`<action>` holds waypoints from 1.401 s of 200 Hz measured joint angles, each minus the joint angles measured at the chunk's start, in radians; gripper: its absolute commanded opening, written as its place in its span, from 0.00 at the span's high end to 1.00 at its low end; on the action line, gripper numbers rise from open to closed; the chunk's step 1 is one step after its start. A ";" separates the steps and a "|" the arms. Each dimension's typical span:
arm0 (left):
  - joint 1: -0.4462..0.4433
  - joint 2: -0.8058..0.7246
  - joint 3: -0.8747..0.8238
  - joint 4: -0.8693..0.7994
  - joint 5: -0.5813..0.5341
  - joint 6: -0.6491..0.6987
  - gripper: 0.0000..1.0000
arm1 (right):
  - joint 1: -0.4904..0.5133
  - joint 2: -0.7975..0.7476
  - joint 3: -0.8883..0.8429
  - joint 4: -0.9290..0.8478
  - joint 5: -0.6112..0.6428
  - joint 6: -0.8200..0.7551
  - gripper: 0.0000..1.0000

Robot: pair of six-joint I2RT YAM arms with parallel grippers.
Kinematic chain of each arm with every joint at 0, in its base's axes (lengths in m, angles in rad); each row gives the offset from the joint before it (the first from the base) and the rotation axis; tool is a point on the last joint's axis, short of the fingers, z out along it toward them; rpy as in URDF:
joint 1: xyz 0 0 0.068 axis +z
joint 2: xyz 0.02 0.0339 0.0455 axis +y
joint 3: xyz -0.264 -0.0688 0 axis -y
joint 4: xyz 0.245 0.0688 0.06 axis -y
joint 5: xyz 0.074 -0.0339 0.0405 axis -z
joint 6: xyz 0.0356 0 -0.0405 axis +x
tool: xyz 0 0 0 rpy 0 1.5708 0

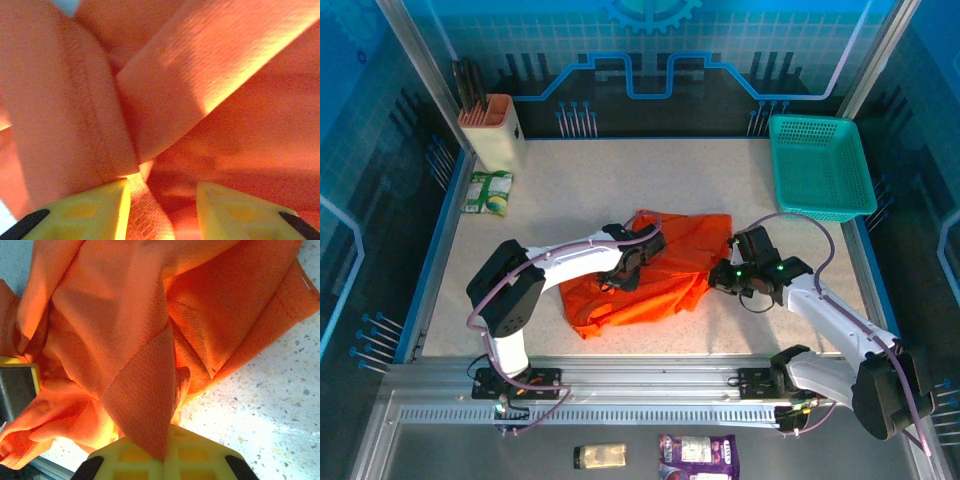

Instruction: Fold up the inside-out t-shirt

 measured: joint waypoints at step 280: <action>0.166 -0.096 -0.137 0.106 0.068 0.029 0.61 | -0.025 -0.019 0.019 -0.059 0.016 -0.034 1.00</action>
